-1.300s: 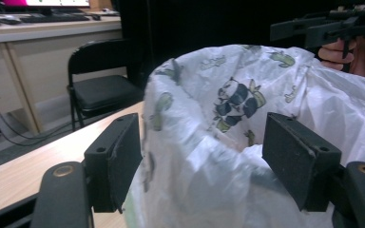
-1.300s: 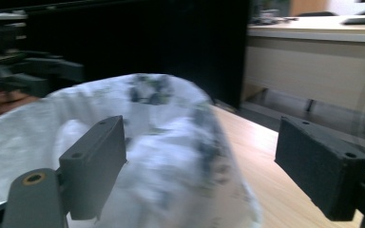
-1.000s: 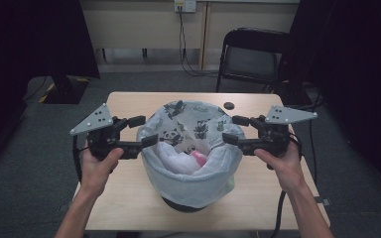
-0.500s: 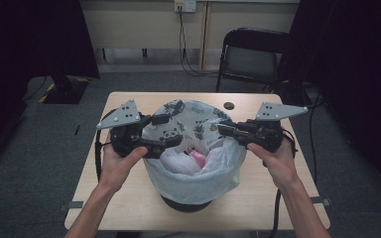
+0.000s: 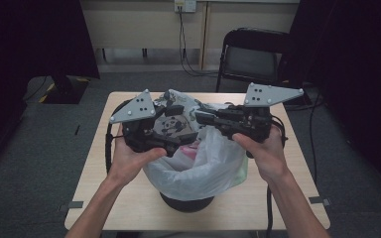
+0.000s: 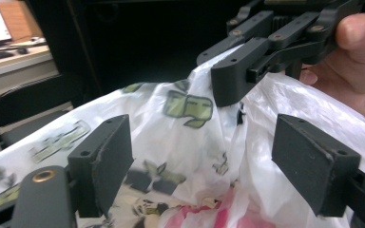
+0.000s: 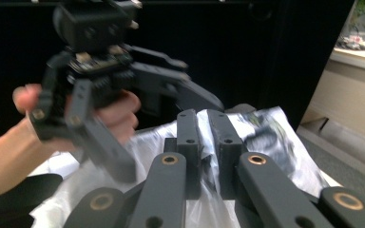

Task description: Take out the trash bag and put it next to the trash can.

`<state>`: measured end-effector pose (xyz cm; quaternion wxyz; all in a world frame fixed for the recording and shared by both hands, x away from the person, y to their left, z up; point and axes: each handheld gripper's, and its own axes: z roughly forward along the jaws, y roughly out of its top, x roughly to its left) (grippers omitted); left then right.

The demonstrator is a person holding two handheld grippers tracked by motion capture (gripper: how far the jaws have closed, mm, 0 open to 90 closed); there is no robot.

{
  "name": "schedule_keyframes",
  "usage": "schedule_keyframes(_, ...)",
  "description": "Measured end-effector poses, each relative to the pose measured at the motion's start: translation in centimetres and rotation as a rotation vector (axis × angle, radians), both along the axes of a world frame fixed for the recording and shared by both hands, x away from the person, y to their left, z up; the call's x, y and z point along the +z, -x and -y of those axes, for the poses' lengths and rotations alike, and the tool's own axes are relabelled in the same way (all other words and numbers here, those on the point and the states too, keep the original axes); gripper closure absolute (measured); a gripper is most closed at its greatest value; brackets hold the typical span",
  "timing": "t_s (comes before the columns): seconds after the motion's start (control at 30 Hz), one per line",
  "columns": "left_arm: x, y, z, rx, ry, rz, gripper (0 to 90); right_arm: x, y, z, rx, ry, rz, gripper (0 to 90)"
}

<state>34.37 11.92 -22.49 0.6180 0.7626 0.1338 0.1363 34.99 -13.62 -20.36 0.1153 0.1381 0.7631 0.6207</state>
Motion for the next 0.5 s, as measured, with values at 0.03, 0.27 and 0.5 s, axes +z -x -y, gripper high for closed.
schedule_keyframes(0.03, 0.1, 0.0, 0.1, 0.000, -0.003, 0.007, 16.3, 0.3, 0.1, -0.3, 0.009, -0.002, 0.004, 85.3)
schedule_keyframes(0.27, 0.2, 0.2, 0.1, -0.027, 0.018, 0.023, 66.8, 0.8, 1.0, -1.8, 0.067, -0.016, 0.018, 79.7)
schedule_keyframes(0.5, 0.4, 0.0, -0.9, -0.037, 0.085, 0.003, 85.4, 0.2, -0.1, -0.5, 0.002, -0.055, -0.038, 23.7)
